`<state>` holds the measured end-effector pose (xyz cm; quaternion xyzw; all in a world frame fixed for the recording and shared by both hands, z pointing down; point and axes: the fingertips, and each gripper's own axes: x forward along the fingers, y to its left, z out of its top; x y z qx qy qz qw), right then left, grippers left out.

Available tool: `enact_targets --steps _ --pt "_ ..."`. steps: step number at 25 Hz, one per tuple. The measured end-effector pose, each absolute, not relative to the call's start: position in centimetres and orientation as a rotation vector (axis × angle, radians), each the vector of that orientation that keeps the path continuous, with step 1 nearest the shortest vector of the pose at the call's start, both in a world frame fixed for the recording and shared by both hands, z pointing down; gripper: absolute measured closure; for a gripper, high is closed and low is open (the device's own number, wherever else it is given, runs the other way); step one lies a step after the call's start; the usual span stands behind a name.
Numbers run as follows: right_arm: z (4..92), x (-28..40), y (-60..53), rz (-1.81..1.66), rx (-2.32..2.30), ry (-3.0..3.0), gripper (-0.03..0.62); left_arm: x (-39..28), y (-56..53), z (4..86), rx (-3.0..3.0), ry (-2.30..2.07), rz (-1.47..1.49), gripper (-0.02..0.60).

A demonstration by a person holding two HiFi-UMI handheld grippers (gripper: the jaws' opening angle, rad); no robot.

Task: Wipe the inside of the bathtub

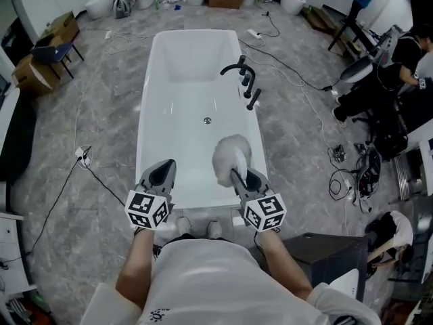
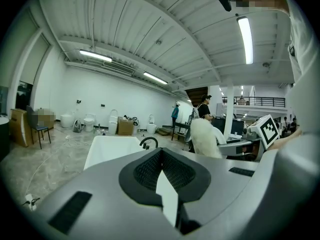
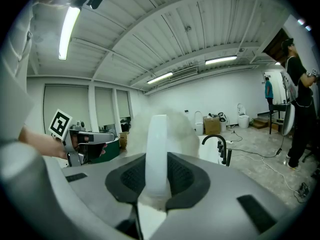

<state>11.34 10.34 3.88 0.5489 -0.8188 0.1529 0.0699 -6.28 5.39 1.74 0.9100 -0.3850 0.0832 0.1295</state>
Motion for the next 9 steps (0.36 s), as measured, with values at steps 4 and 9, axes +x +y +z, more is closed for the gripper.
enact_targets --steps 4,9 --pt "3.2 11.1 9.8 0.455 1.660 -2.481 0.500 -6.1 4.7 0.9 2.662 -1.134 0.227 0.574" --pt "3.2 11.3 8.6 0.439 1.672 -2.472 0.500 -6.1 3.5 0.4 2.667 -1.147 0.210 0.574"
